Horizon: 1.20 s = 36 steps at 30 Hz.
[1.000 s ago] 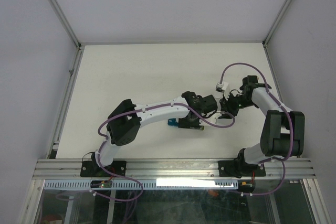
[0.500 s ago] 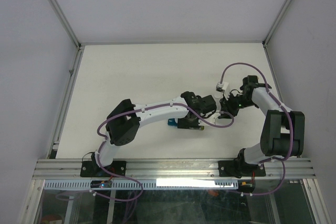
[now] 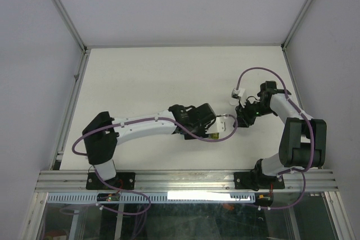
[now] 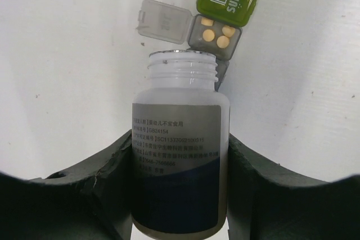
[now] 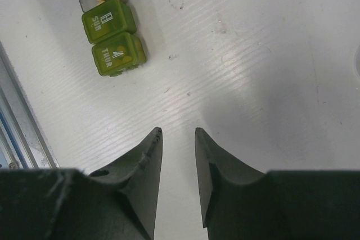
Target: Sort the pills into containers
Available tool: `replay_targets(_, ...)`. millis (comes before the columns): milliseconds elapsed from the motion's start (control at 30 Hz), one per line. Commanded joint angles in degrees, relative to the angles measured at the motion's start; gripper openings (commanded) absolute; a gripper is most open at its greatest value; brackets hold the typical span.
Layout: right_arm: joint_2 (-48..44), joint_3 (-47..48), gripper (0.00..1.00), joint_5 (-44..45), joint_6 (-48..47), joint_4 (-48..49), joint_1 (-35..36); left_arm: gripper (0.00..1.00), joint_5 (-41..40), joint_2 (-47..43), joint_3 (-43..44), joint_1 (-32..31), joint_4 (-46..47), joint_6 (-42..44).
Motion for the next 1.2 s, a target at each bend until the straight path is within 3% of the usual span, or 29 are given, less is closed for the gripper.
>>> replay_targets(0,-2.1,2.5,0.33,-4.5,-4.2,-3.2,-0.7,0.0,2.8,-13.0,-12.5,0.1,23.1,-3.9)
replay_targets(167,-4.9,6.1,0.34,-7.6,-7.4,-7.6,-1.3,0.0,10.9,-28.7,-35.1,1.1,59.3,-7.6)
replay_targets(333,-8.7,11.0,0.39,-12.8,-8.7,-9.0,-1.4,0.0,20.6,-36.7,-53.7,3.7,93.3,-12.8)
replay_targets(400,-10.8,12.1,0.54,-16.7,-10.1,-8.5,-1.4,0.0,26.1,-37.8,-58.8,6.1,105.5,-17.4)
replay_targets(533,-16.4,8.5,0.94,-27.0,-23.5,-7.8,-1.4,0.0,44.7,-34.0,-65.7,14.1,132.2,-33.6)
replay_targets(600,-18.4,6.6,0.99,-30.5,-24.3,-4.9,-1.4,0.0,57.2,-29.7,-64.7,18.1,143.4,-44.9)
replay_targets(700,-19.1,7.3,0.99,-32.1,-19.4,-2.0,-1.3,0.0,70.9,-26.6,-58.5,19.9,146.3,-56.4)
replay_targets(800,-19.6,7.7,0.98,-28.8,-19.4,-2.9,-1.3,0.0,75.7,-26.2,-55.4,20.0,146.4,-58.1)
replay_targets(967,-21.2,6.4,0.97,-20.5,-16.3,-0.4,-1.4,0.0,71.5,-28.5,-58.7,21.2,141.7,-49.7)
replay_targets(1167,-16.4,3.1,0.99,-9.2,-17.8,6.9,-1.4,0.0,63.1,-35.2,-61.1,21.4,122.0,-34.8)
